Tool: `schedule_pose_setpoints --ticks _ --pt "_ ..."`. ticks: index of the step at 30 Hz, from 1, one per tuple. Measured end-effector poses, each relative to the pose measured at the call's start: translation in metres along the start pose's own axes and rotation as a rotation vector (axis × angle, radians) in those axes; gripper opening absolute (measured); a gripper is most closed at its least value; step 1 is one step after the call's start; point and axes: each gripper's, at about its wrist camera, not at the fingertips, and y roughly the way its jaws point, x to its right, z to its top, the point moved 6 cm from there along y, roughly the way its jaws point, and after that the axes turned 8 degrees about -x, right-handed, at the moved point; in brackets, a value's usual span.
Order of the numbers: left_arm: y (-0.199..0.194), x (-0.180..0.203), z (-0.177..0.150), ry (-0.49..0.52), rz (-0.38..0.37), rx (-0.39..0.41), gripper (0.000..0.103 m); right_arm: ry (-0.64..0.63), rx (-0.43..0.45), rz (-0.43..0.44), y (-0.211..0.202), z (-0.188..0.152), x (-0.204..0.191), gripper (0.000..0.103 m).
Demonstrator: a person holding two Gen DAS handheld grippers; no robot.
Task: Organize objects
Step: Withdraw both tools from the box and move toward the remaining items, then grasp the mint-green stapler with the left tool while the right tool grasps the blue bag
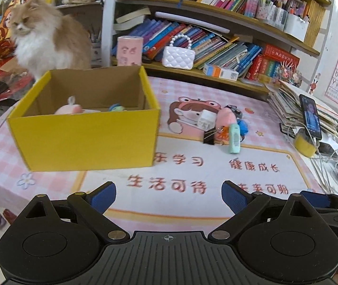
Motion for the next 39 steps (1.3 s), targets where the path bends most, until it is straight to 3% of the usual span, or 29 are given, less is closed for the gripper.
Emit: schedule_pose_setpoints --ticks 16,28,31,36,39 --pt "0.057 0.066 0.046 -0.039 0.066 -0.019 0.097 0.001 0.011 0.081 0.051 0.069 0.077 0.064" --pt "0.086 0.102 0.062 0.052 0.139 -0.043 0.096 0.056 -0.006 0.119 0.076 0.082 0.119 0.064" --pt "0.095 0.110 0.063 0.066 0.126 -0.061 0.089 0.060 -0.013 0.106 0.081 0.082 0.127 0.064" --pt "0.118 0.124 0.064 0.083 0.090 -0.100 0.065 0.083 -0.019 0.103 0.091 0.090 0.140 0.064" --pt "0.136 0.131 0.066 0.097 0.078 -0.117 0.063 0.087 -0.012 0.096 0.095 0.096 0.145 0.064"
